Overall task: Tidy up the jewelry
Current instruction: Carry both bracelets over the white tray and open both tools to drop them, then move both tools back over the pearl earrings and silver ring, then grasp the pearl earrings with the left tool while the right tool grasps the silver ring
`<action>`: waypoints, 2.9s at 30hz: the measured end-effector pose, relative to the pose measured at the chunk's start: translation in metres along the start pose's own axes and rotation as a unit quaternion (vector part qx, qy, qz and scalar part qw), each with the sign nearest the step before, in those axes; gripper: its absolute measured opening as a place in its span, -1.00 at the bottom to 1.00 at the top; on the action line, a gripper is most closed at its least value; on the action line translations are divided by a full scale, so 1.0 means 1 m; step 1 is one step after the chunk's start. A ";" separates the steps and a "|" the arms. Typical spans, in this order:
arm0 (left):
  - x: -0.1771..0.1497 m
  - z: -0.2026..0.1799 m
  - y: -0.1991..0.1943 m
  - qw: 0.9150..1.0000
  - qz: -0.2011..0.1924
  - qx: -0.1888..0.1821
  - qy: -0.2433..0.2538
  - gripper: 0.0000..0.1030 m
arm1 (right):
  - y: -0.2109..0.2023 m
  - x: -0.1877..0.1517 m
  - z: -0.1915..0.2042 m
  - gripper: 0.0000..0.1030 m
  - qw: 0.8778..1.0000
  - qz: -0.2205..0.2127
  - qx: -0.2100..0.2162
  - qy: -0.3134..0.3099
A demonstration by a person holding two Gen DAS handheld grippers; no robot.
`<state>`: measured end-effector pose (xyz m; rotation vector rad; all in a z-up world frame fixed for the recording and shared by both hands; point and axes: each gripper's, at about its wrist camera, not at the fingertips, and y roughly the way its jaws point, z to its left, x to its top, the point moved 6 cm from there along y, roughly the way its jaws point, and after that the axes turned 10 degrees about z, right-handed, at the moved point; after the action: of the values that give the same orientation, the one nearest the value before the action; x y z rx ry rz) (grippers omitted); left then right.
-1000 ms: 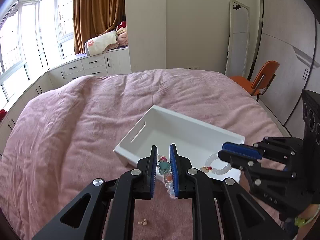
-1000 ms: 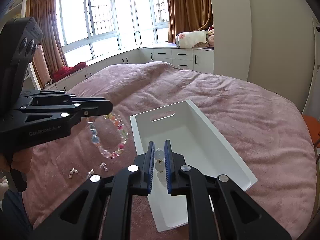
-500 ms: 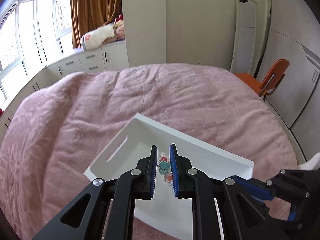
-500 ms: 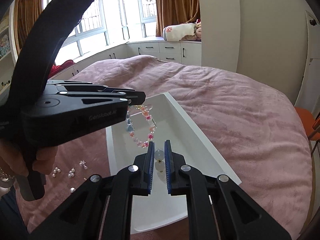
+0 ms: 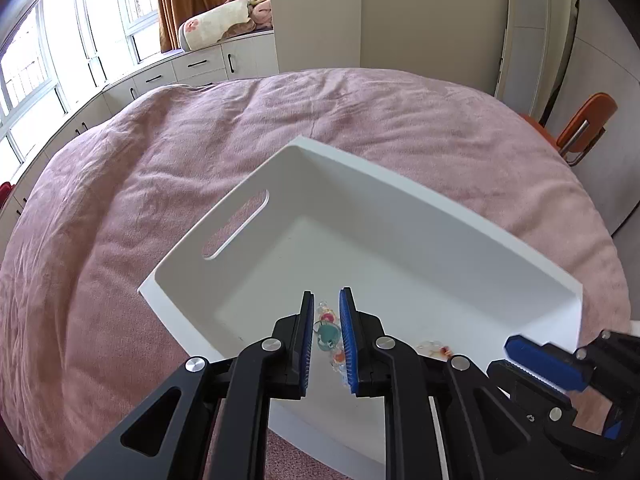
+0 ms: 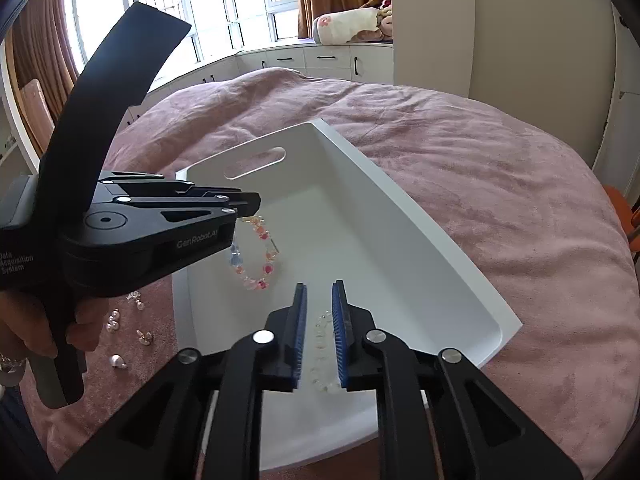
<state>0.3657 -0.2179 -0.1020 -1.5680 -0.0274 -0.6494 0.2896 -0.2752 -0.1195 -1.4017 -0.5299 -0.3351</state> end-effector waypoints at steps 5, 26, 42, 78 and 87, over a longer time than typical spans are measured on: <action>-0.006 0.008 -0.011 1.000 -0.015 0.007 -0.001 -0.16 | -0.003 -0.002 0.002 0.12 1.000 -0.008 -0.029 -0.010; -0.161 0.199 -0.118 0.991 -0.107 0.074 -0.033 0.78 | -0.046 -0.039 0.168 0.42 0.987 -0.077 0.043 -0.131; -0.251 0.217 -0.044 0.997 -0.060 0.023 -0.051 0.57 | 0.062 -0.087 0.243 -0.13 0.988 0.025 0.048 -0.142; -0.232 0.168 -0.053 1.000 -0.019 0.004 -0.005 -0.69 | 0.049 -0.098 0.223 -0.86 0.982 0.016 0.125 -0.137; -0.212 0.160 -0.064 1.000 -0.015 0.021 -0.002 -0.68 | 0.056 -0.104 0.221 -0.54 0.978 0.037 0.144 -0.149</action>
<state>0.2247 0.0142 -0.1255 -1.5297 -0.0675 -0.6658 0.1978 -0.0581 -0.2046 -1.1904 -0.7396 0.0165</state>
